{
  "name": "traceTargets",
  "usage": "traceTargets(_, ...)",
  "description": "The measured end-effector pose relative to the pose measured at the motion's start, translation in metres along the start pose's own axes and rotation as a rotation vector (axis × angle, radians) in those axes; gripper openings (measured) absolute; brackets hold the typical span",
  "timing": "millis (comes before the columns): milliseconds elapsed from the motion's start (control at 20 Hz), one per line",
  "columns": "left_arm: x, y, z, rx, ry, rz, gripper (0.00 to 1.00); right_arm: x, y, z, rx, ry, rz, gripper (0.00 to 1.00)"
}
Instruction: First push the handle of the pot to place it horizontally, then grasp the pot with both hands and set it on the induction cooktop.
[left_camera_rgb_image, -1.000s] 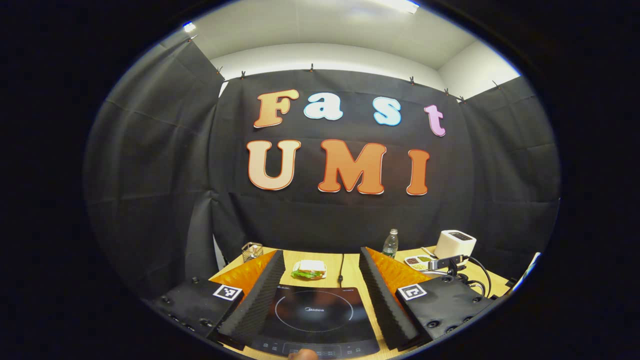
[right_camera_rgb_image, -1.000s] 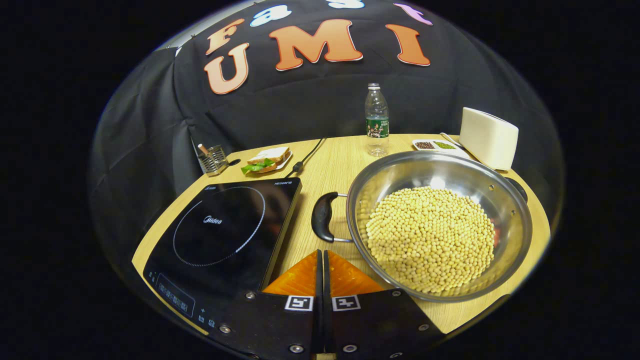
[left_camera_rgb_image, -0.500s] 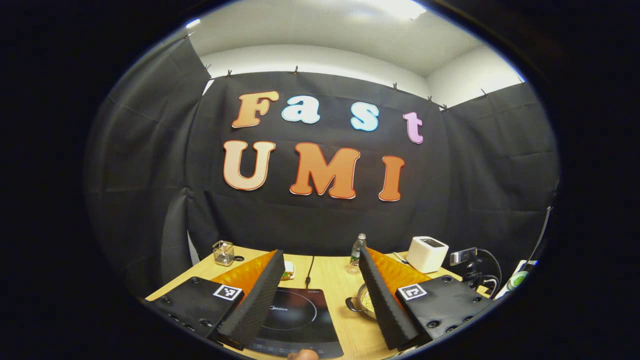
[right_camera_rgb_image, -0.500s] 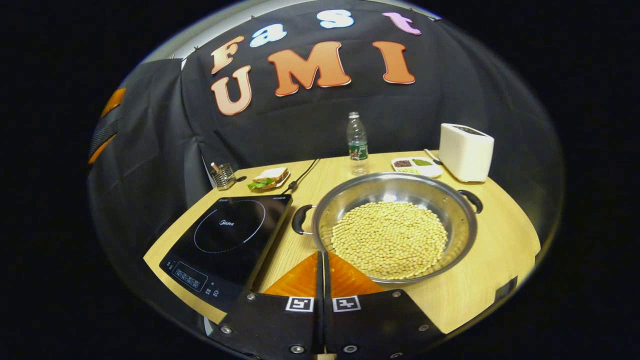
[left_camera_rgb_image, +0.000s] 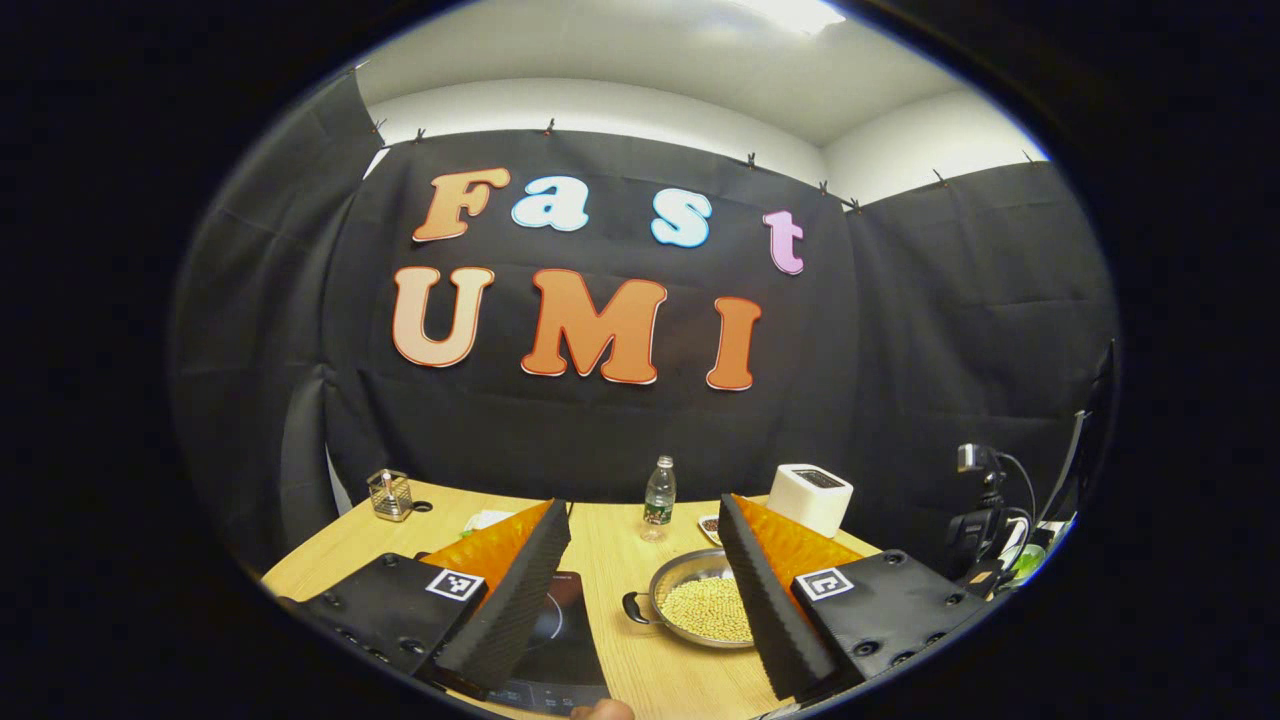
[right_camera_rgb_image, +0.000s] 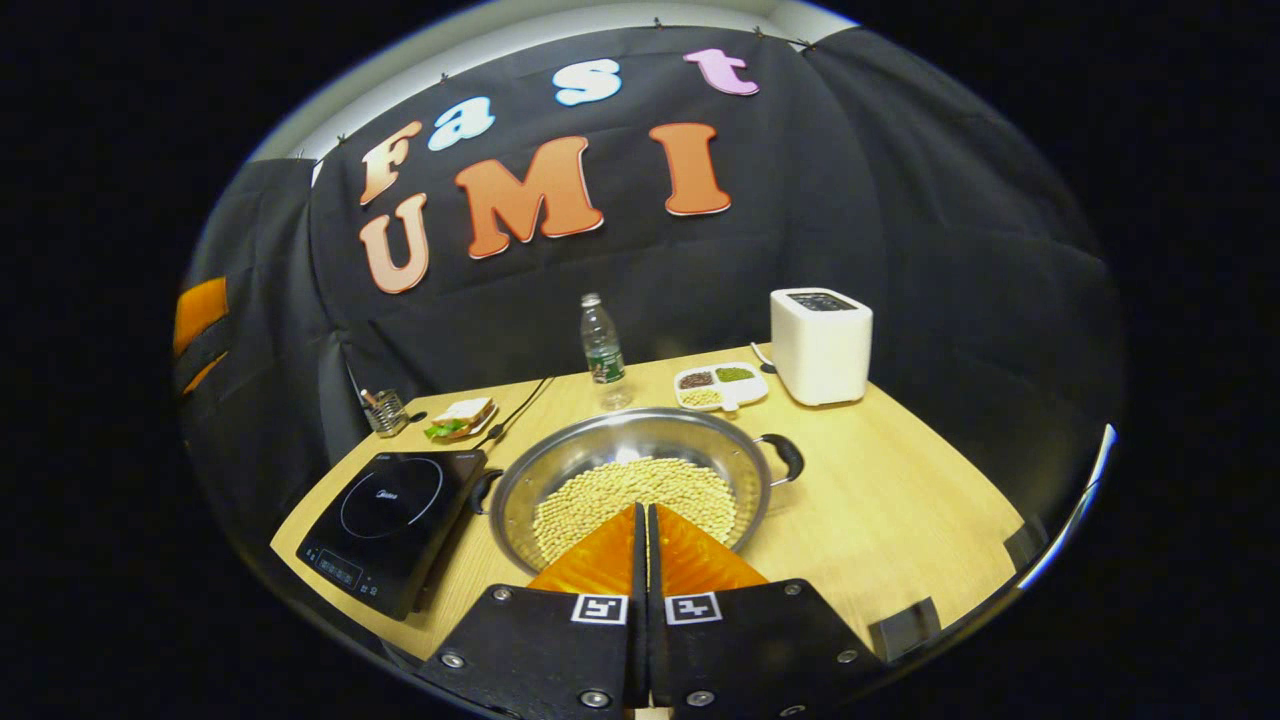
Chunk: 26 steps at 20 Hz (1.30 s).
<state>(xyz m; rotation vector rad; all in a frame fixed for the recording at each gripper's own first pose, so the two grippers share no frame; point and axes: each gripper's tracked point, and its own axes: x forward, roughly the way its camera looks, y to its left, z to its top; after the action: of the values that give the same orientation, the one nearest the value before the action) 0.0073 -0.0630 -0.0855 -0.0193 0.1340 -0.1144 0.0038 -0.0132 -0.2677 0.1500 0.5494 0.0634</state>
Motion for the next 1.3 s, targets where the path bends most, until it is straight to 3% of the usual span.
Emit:
traceTargets(300,0.036,-0.025,-0.036,-0.011,0.084,-0.032,0.98,0.010,-0.058,0.009,0.044,-0.017,-0.078,0.04)
traceTargets(500,0.065,-0.028,-0.068,-0.017,0.149,-0.031,0.99,0.024,-0.083,0.012,0.051,-0.029,-0.110,0.17)
traceTargets(700,0.095,-0.022,-0.117,-0.025,0.262,-0.023,0.98,0.046,-0.098,0.010,0.047,-0.019,-0.125,0.51)
traceTargets(750,0.104,-0.020,-0.132,-0.028,0.293,-0.022,0.98,0.052,-0.099,0.011,0.046,-0.017,-0.123,0.66)
traceTargets(800,0.112,-0.017,-0.146,-0.030,0.323,-0.019,0.99,0.059,-0.102,0.011,0.042,-0.015,-0.127,0.67)
traceTargets(850,0.120,-0.013,-0.159,-0.030,0.348,-0.015,0.98,0.066,-0.106,0.011,0.034,-0.012,-0.137,0.79)
traceTargets(950,0.133,-0.005,-0.188,-0.035,0.414,-0.001,0.99,0.079,-0.110,0.009,0.020,0.001,-0.152,0.93)
traceTargets(1100,0.147,0.000,-0.225,-0.053,0.499,0.001,0.99,0.094,-0.113,0.006,0.004,0.024,-0.165,0.95)
traceTargets(1300,0.162,0.013,-0.262,0.002,0.567,0.038,0.99,0.115,-0.110,0.001,-0.004,0.058,-0.158,0.95)
